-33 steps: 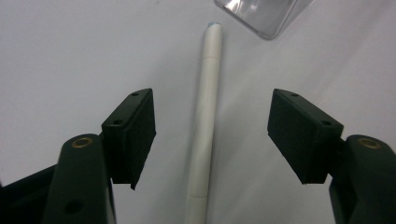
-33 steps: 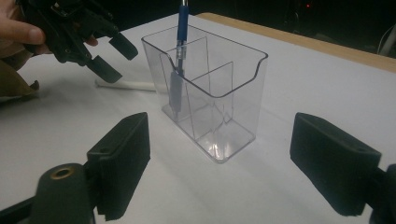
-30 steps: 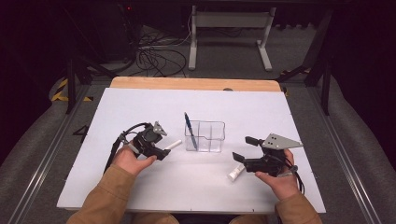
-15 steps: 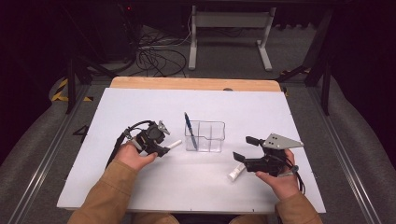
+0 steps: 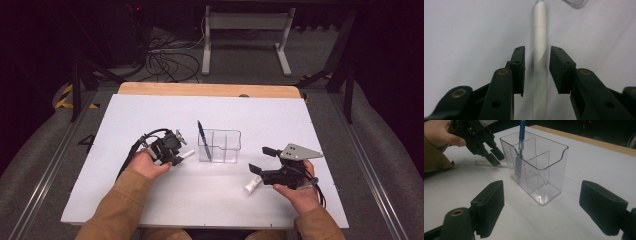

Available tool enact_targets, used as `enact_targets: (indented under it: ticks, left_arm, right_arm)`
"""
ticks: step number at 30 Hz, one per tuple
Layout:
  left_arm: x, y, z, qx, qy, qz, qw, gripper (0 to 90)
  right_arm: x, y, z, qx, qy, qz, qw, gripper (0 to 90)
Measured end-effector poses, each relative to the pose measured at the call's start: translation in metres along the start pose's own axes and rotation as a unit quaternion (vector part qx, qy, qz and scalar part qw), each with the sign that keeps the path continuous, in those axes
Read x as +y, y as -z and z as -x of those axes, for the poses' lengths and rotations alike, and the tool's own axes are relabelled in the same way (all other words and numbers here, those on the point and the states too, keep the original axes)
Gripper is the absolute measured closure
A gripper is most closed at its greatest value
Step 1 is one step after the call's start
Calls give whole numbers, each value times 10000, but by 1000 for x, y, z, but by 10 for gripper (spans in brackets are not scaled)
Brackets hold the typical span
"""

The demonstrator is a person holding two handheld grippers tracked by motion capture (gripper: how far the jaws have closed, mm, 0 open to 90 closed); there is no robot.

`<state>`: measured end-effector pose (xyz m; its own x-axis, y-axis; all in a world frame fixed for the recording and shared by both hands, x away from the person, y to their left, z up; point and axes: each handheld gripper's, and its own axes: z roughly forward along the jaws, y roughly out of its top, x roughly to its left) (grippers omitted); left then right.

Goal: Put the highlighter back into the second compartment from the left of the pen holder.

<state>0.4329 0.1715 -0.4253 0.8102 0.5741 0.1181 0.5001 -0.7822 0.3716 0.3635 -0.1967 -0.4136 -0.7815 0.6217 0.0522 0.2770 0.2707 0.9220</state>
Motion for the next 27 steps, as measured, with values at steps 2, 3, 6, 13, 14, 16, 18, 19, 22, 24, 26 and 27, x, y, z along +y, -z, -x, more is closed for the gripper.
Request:
enact_targets:
  ticks: [2,3,6,13,14,16,18,19,22,24,26,27]
  left_arm:
    - [2,-2,1,-4,-3,-32,10000,705]
    - [2,-3,1,-4,-3,-58,10000,714]
    - [3,-6,1,-9,-2,-129,9999,732]
    - [4,-7,1,-39,-84,-143,9999,778]
    - [4,-7,1,-43,-85,-146,9998,779]
    - [4,-7,2,-41,-106,-157,9998,781]
    - [5,-7,2,-7,-121,-160,9998,781]
    - [5,-7,2,-8,-129,-161,9998,782]
    - [5,-5,2,16,-137,-149,9998,783]
    - [4,-2,3,-19,-91,-125,9999,783]
    - [4,2,3,-11,-135,-82,9999,784]
    - [3,4,4,-8,-152,-64,9999,783]
  right_arm:
    - [0,0,0,4,-5,1,10000,207]
    - [0,0,0,2,-4,4,10000,207]
    - [0,0,0,2,4,5,10000,207]
    - [-1,0,0,4,6,-16,10000,207]
    - [-1,0,0,3,7,-21,10000,207]
    - [-1,0,0,1,24,-20,10000,207]
    - [-1,0,0,-2,18,-20,10000,207]
    - [-1,0,0,-6,23,-16,10000,207]
    - [-1,1,1,-5,16,5,10000,207]
    - [-1,1,1,-16,18,-2,10000,207]
    - [-1,1,1,-17,-2,6,10000,207]
    - [-1,1,1,-18,0,8,10000,207]
